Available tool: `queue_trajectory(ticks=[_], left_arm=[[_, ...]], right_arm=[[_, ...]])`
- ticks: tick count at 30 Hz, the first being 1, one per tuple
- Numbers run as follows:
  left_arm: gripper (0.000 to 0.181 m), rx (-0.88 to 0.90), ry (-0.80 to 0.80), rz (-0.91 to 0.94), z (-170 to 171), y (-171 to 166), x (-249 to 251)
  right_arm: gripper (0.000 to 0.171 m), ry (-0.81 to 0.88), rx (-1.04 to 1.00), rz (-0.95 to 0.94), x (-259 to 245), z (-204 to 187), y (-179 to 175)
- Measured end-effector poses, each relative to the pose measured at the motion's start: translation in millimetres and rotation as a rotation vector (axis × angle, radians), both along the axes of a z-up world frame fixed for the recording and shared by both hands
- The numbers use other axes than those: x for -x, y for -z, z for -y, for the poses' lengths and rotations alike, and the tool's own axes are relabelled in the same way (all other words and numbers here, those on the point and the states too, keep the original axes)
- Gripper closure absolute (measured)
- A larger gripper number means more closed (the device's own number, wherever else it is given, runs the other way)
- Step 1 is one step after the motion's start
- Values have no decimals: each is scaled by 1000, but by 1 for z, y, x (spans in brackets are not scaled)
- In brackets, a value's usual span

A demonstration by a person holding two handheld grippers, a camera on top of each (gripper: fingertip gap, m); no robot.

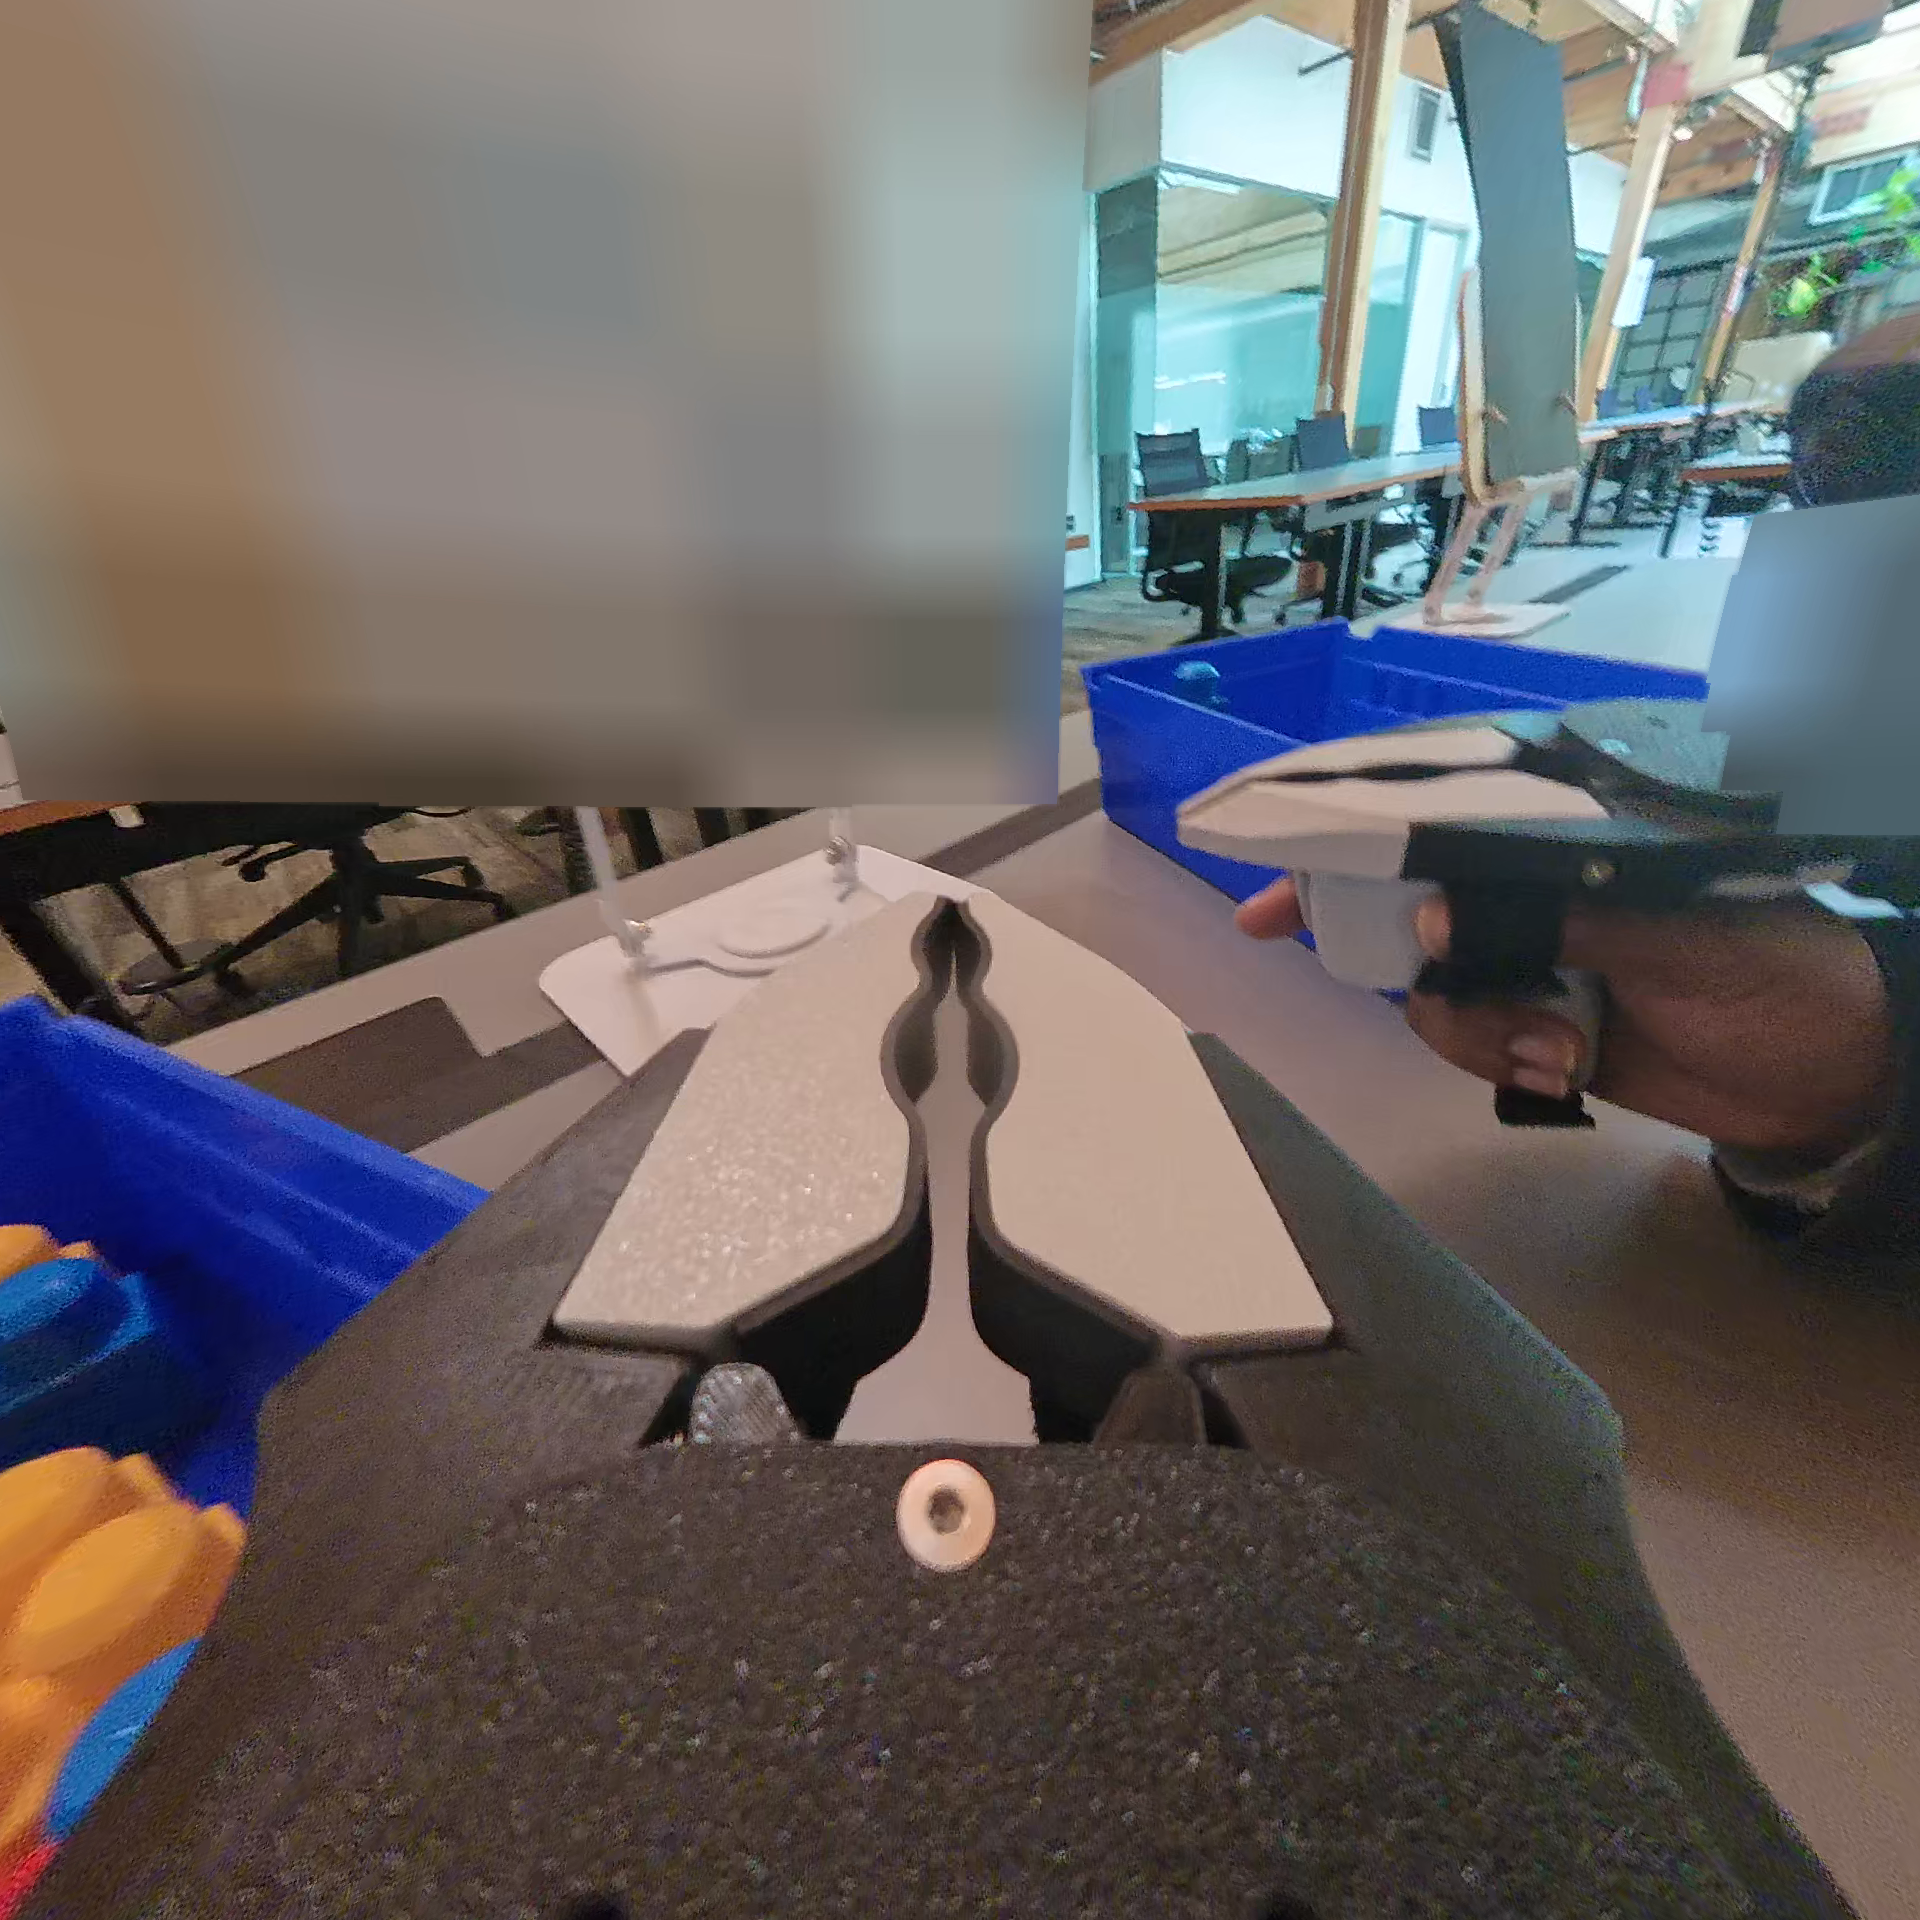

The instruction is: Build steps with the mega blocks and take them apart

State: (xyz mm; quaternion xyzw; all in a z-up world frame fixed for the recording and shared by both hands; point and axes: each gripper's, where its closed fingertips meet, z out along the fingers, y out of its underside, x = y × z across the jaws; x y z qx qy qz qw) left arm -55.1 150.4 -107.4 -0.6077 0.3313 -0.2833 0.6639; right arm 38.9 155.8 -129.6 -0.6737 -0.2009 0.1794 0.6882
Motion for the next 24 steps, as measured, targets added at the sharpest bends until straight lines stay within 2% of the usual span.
queue_trajectory(ticks=[6, 8, 11, 13, 16, 20, 24], left_arm=[[181, 9, -195, 39, -38, -58, 65], [174, 50, -242, 14, -58, -72, 90], [155, 167, -292, -116, -94, -74, 121], [145, 254, -330, -248, -120, -60, 139], [135, 406, -361, -472, -150, -20, 161], [130, 533, -288, -725, -165, 32, 177], [130, 549, -208, -929, -174, 65, 187]], right_arm=[[171, 6, 3, 39, 0, -1, 7], [171, 7, 3, 50, 0, -1, 8], [171, 1, 8, 56, 1, -1, 9], [171, -7, 13, 57, 2, -1, 10], [171, -19, 22, 64, 4, 0, 12], [171, -32, 26, 66, 6, 1, 12], [171, -49, 39, 59, 7, 1, 14]])
